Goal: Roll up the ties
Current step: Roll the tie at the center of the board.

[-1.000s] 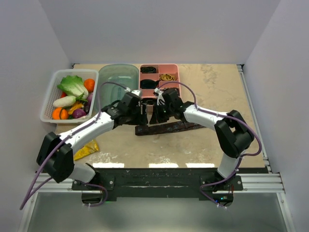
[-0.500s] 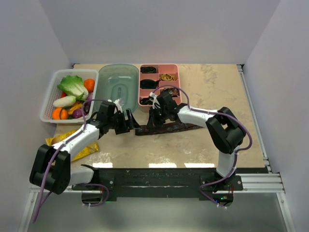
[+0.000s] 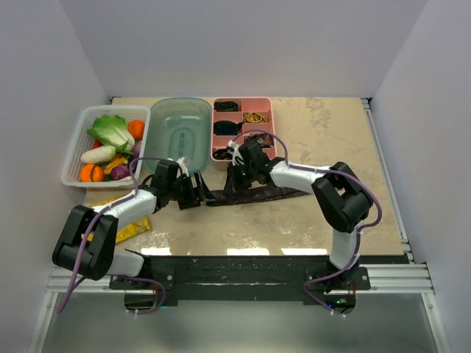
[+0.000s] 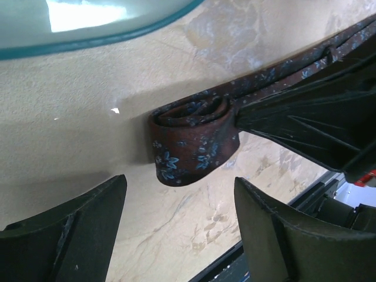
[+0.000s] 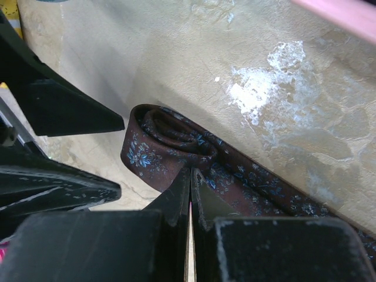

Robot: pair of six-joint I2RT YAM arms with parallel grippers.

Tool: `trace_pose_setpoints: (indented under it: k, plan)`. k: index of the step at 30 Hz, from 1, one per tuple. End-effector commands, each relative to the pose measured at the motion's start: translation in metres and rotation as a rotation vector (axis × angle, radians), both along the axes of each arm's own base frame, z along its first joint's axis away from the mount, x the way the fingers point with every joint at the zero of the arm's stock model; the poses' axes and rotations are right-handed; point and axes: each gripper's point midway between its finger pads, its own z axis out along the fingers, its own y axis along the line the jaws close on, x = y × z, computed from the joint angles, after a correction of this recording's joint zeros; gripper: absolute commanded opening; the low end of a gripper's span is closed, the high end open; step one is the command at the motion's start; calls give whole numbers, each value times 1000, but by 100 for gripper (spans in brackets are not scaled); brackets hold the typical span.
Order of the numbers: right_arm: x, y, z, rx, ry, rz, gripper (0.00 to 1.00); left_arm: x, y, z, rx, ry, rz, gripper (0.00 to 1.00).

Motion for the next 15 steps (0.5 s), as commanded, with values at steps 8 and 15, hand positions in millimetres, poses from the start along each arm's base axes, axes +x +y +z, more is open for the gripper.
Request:
trace_pose_setpoints:
  k: [8, 15]
  plan:
    - [5, 15, 41, 79, -67, 17, 0, 12, -2, -3, -29, -46, 21, 77]
    - [1, 18, 34, 81, -55, 25, 0, 12, -1, -10, -26, -27, 26, 76]
